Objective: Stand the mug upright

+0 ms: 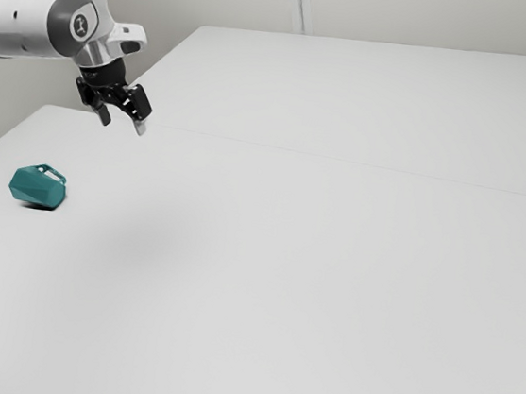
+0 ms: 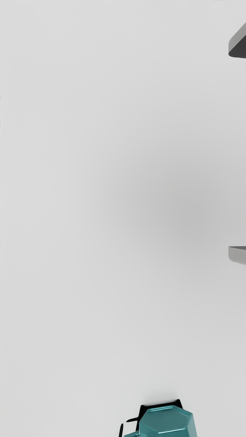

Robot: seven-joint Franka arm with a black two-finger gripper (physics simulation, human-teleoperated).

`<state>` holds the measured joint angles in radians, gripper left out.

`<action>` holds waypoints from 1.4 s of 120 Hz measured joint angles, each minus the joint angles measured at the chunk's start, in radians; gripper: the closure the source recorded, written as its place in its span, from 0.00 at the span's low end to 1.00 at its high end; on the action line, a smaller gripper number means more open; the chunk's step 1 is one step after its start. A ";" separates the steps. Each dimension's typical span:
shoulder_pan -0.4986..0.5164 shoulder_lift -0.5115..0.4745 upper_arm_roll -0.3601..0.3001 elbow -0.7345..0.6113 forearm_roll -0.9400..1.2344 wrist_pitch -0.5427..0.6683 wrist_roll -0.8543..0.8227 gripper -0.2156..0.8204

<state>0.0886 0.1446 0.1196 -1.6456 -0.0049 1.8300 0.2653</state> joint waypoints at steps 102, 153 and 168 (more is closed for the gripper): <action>0.489 0.212 -0.064 0.198 -0.133 -0.142 0.223 0.21; 0.665 0.447 -0.134 0.467 -0.099 -0.179 0.411 0.21; 0.709 0.509 -0.167 0.542 -0.097 -0.176 0.457 0.21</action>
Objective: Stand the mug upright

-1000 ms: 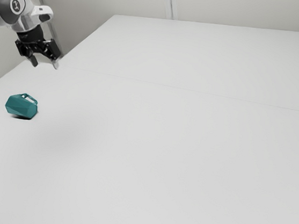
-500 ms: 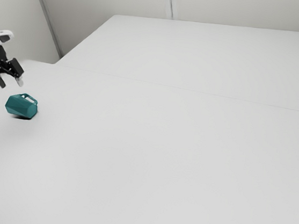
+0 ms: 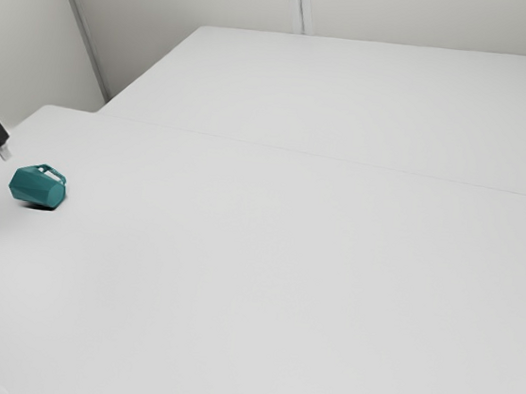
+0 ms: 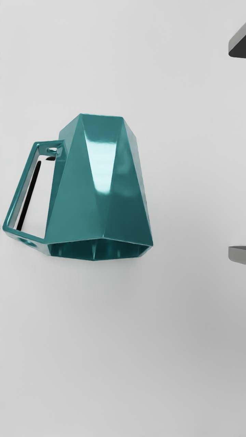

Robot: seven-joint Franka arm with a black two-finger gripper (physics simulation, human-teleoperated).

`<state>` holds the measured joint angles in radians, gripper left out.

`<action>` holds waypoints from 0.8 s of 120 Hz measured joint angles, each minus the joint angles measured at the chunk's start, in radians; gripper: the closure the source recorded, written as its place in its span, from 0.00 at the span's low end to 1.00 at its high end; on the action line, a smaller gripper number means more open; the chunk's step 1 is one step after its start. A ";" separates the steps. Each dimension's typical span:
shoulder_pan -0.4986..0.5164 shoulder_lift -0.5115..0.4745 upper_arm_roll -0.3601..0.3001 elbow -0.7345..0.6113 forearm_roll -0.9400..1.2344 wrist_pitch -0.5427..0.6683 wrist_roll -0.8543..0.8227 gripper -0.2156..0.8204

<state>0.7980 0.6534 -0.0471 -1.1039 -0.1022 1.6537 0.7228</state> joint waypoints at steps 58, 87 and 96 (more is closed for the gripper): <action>0.153 0.158 -0.175 0.094 -0.008 0.070 0.131 0.21; 0.235 0.220 -0.284 0.098 -0.044 0.091 0.181 0.21; 0.237 0.241 -0.287 0.106 -0.074 0.094 0.196 0.21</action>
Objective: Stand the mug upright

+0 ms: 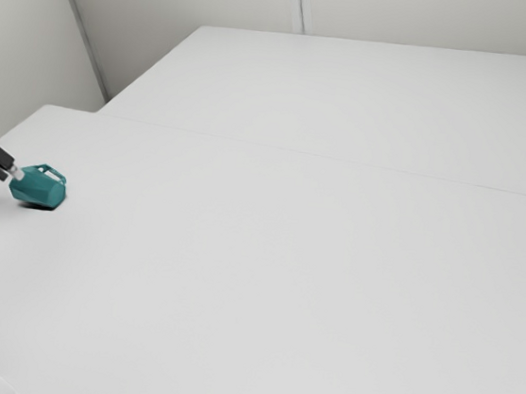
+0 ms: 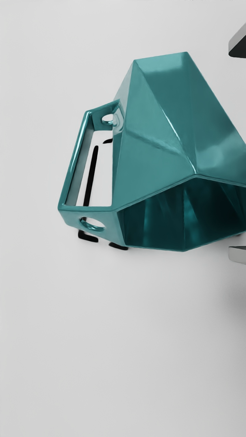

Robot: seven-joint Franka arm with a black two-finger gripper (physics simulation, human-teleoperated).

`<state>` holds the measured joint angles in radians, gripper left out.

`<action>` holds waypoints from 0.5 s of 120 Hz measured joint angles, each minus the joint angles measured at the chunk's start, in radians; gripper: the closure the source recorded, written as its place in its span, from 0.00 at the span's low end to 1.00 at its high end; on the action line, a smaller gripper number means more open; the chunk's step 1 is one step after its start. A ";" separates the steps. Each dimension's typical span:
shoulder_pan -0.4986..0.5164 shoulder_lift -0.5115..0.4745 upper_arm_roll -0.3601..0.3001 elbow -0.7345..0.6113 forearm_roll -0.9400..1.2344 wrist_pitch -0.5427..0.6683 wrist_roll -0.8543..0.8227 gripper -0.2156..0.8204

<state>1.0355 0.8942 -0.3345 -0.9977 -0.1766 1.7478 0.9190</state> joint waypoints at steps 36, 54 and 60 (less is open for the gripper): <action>0.022 0.038 0.002 0.004 -0.181 -0.020 0.062 0.21; 0.031 0.045 0.015 0.000 -0.246 -0.049 0.081 0.31; 0.032 0.045 0.016 0.000 -0.258 -0.060 0.085 0.39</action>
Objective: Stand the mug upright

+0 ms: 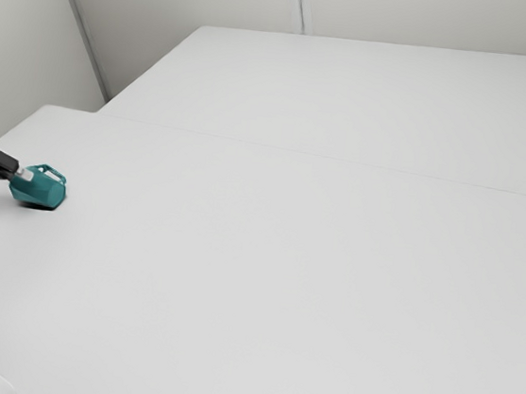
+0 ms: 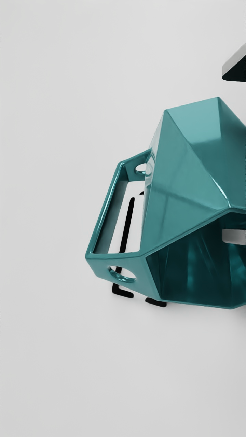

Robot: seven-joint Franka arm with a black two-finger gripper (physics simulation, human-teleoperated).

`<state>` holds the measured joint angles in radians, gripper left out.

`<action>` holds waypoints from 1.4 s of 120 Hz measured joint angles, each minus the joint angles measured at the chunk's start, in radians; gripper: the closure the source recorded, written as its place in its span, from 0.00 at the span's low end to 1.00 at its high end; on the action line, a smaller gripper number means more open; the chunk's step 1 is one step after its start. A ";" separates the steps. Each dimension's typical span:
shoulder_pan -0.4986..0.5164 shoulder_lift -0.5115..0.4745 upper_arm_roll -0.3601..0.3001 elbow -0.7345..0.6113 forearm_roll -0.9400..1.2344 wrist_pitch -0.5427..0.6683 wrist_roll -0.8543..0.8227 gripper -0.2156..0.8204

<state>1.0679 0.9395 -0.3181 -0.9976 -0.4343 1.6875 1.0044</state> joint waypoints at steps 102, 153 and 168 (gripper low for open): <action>-0.020 -0.020 0.016 -0.020 -0.101 -0.080 0.022 0.95; -0.159 -0.335 0.070 -0.318 -0.007 -0.024 -0.009 0.96; -0.264 -0.464 0.071 -0.439 0.085 0.036 -0.046 0.96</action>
<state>0.8041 0.4758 -0.2475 -1.4368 -0.3498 1.7230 0.9583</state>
